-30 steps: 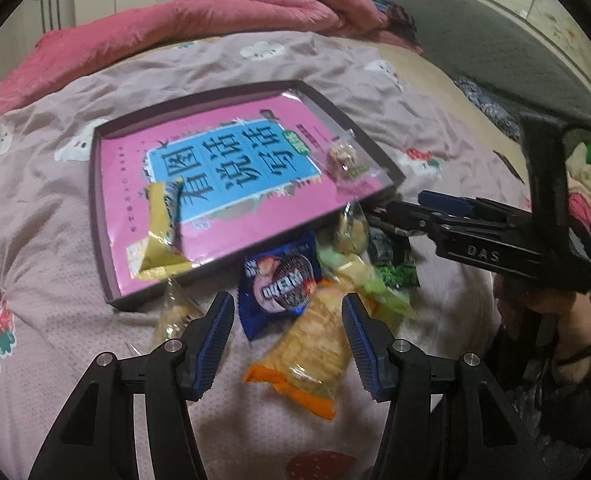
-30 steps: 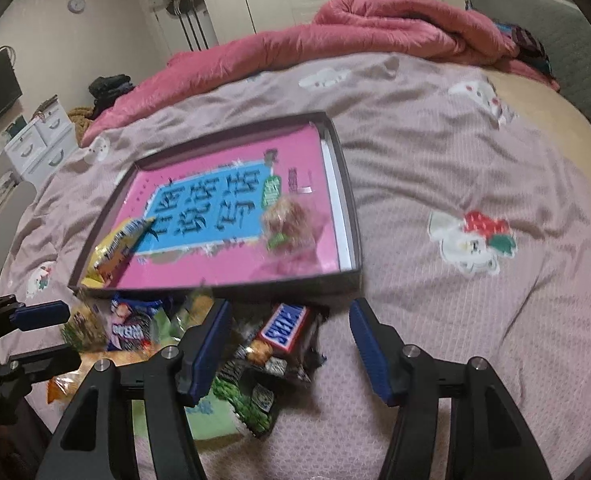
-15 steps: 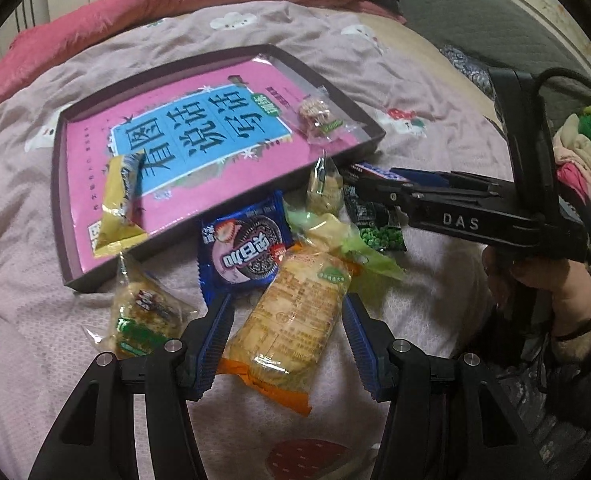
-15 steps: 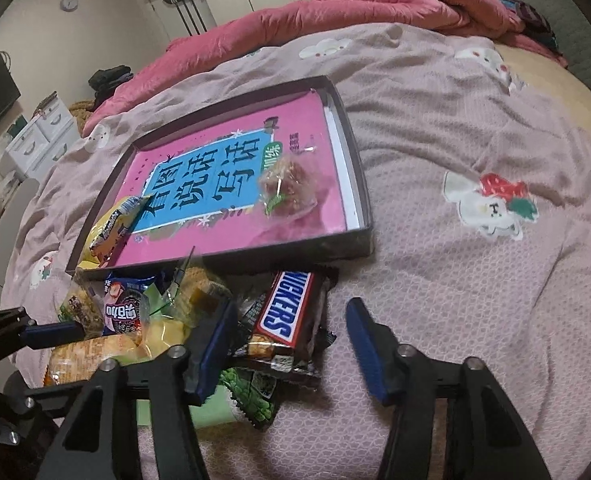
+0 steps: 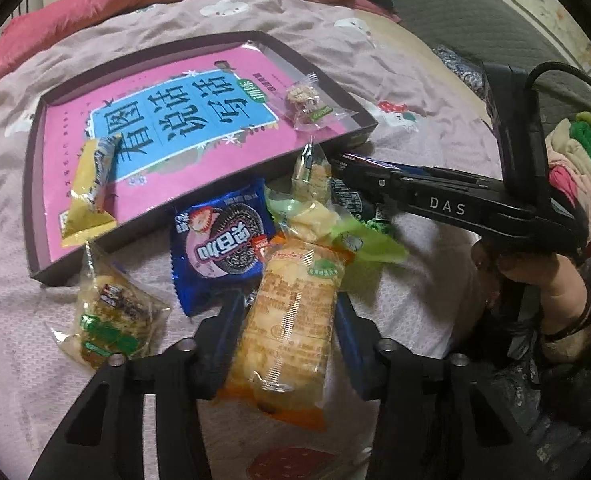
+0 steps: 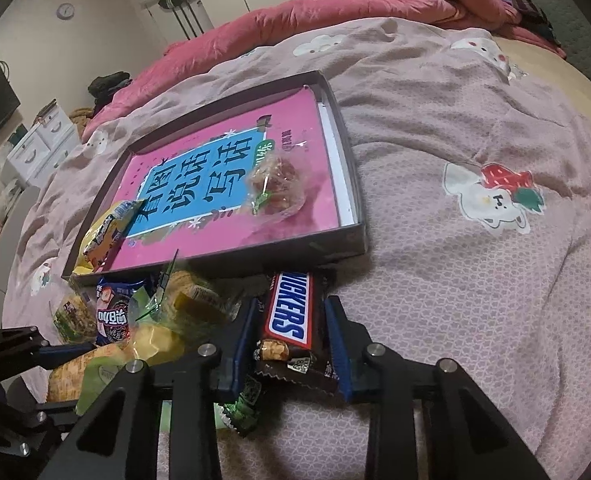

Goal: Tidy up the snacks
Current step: 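Grasp the orange-wrapped bread pack with the left gripper and lift it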

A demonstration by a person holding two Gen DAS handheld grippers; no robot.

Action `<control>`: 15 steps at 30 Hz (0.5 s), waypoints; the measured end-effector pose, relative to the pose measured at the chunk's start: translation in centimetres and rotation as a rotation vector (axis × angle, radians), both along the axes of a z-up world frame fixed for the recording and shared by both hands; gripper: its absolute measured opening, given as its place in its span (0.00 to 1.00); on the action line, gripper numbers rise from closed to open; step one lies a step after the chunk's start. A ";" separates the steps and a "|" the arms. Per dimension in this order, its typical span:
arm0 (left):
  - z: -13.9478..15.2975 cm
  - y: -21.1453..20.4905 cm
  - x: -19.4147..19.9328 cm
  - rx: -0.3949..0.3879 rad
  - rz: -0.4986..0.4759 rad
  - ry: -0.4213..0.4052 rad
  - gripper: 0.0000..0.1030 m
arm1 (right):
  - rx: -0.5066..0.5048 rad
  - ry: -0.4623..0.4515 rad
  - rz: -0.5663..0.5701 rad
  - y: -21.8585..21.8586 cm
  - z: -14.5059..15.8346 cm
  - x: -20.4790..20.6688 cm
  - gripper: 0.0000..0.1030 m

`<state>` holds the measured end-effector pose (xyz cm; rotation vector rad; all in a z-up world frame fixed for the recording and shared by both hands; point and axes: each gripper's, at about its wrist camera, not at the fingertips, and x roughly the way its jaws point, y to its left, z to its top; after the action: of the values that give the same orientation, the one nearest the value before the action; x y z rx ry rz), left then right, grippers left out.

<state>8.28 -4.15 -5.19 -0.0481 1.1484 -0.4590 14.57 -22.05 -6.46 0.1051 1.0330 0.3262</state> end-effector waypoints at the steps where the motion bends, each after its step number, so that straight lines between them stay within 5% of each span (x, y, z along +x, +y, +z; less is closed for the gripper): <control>1: 0.0 0.0 0.0 -0.007 -0.001 0.002 0.41 | 0.000 -0.001 0.004 0.0 0.1 0.0 0.31; 15: 2.1 1.6 -0.5 -0.027 0.057 -0.049 0.38 | 0.013 -0.054 0.015 -0.3 3.2 -2.9 0.30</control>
<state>7.77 -2.59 -3.05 -0.0926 1.0903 -0.4229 11.72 -22.40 -3.22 0.0993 0.9786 0.3480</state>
